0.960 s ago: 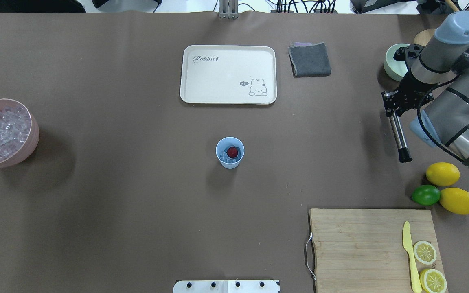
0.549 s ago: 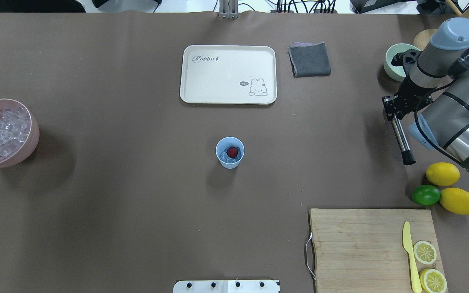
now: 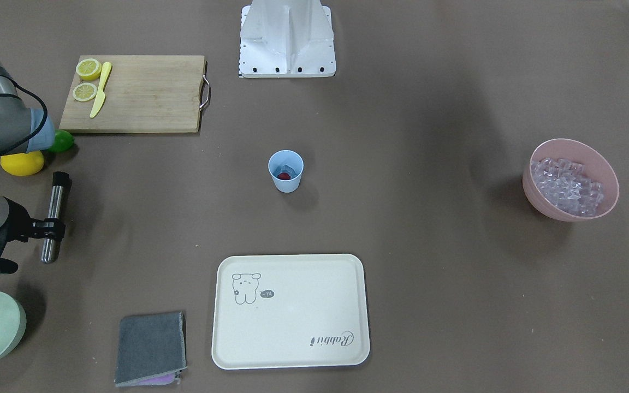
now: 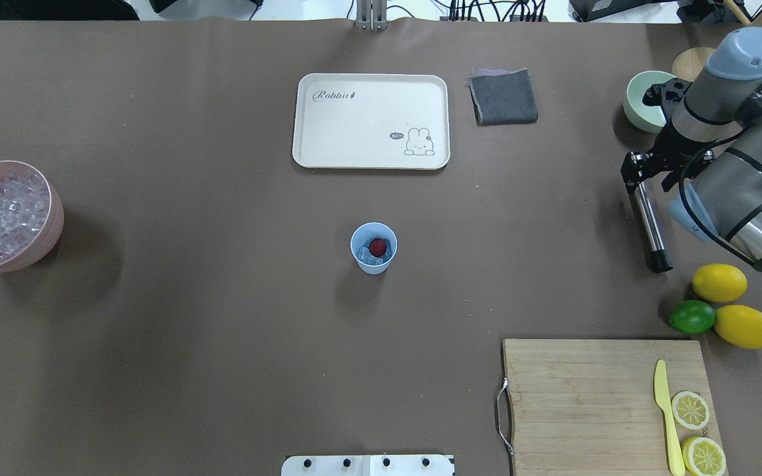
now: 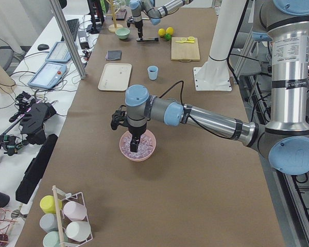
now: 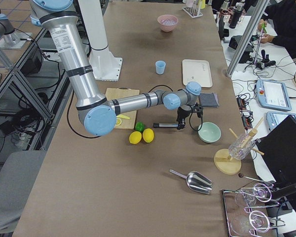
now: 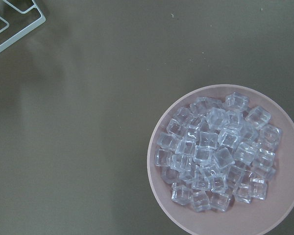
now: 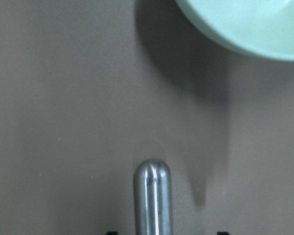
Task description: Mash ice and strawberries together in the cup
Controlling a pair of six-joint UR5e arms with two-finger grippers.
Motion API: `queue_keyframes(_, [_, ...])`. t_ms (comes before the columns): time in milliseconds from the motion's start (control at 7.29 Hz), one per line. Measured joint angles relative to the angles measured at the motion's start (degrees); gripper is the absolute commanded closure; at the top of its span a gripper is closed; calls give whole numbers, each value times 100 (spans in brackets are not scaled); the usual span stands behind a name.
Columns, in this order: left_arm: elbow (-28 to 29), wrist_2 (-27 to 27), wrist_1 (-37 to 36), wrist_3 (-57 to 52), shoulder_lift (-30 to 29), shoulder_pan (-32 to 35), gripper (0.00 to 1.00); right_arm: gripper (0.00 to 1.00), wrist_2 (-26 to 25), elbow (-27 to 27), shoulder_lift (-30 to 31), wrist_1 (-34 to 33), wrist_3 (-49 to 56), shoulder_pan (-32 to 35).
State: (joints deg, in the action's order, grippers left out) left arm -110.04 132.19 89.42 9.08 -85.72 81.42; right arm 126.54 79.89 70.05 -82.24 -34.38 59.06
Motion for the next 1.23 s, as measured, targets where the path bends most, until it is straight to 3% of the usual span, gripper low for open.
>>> queue_keyframes(412, [245,45,-46,-31,-193,61,2,0,149,457,392,-49,493,828])
queue_keyframes(823, [917,84,-105,-334,-653,269,2,0,661,848,1326,-83,2072,2213])
queue_keyframes(1235, [1484,88,-1133,-1506,-1402,668,2,0,776,1237,2062,-674,3703,3179])
